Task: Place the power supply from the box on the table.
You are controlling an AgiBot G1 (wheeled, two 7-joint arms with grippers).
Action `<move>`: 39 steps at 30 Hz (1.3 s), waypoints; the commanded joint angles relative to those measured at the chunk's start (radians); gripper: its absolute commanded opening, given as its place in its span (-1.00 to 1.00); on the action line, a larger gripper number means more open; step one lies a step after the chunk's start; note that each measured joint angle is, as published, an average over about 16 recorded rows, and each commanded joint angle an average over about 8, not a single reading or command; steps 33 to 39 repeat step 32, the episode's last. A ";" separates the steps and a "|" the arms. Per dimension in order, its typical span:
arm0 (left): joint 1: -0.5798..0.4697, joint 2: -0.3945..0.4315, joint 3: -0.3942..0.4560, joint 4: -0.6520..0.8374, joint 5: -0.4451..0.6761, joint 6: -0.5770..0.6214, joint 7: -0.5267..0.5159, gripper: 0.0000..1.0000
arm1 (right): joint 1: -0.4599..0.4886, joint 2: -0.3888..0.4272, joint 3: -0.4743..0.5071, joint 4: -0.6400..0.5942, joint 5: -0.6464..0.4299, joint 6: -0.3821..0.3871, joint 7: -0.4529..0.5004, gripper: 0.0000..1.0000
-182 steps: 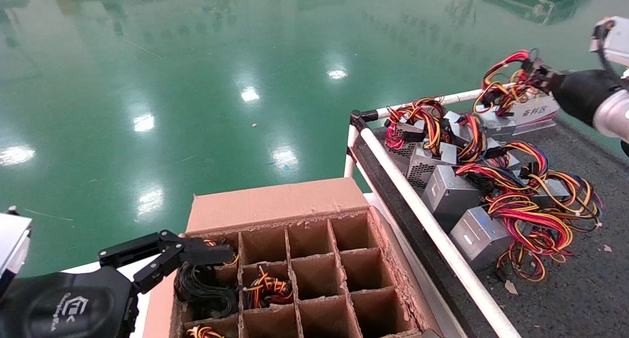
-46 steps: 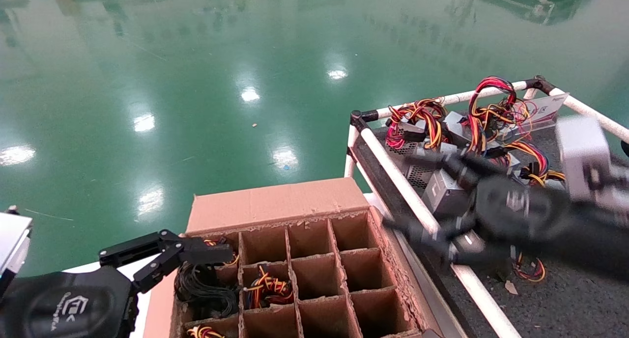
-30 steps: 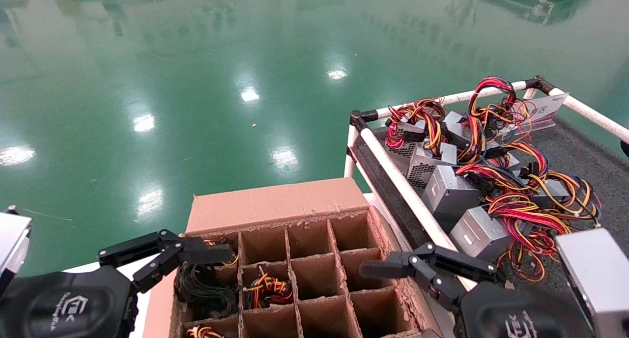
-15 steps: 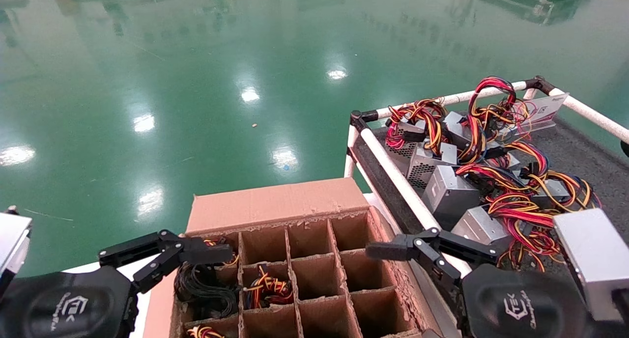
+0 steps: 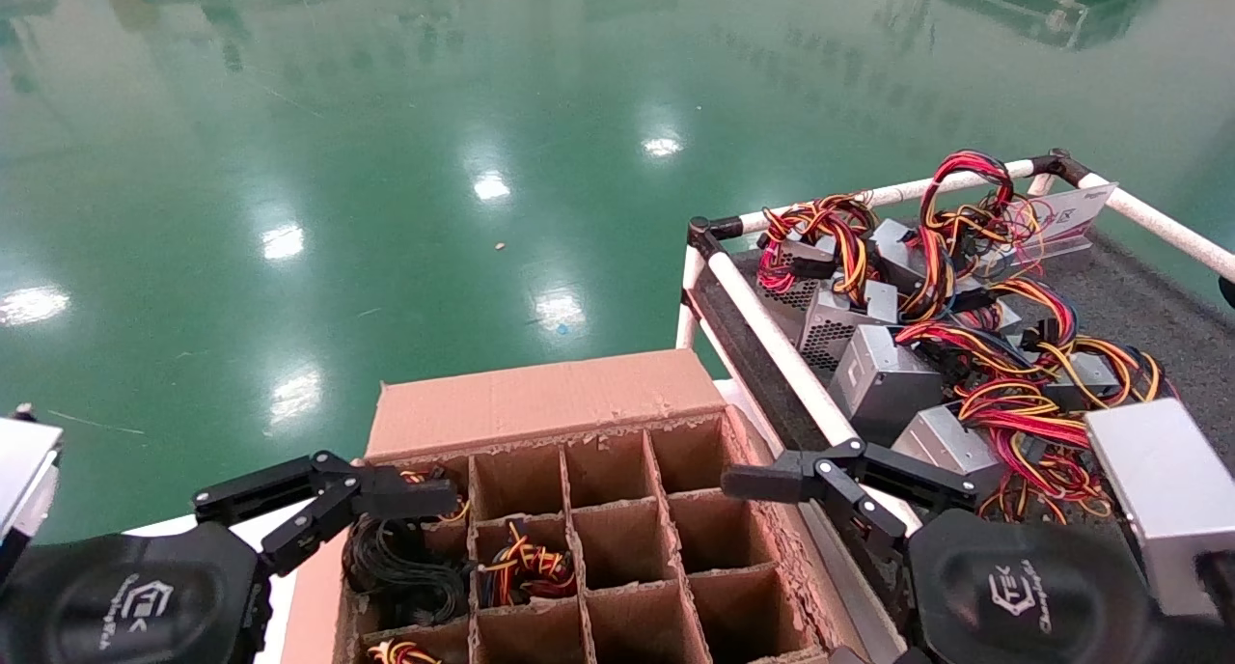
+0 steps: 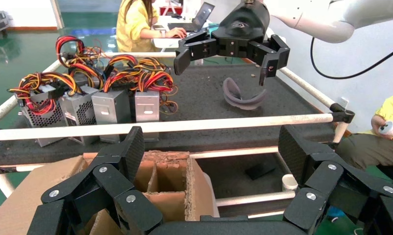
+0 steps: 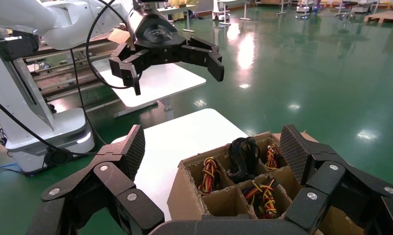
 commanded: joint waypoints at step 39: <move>0.000 0.000 0.000 0.000 0.000 0.000 0.000 1.00 | 0.003 -0.001 -0.001 -0.005 -0.002 0.002 -0.001 1.00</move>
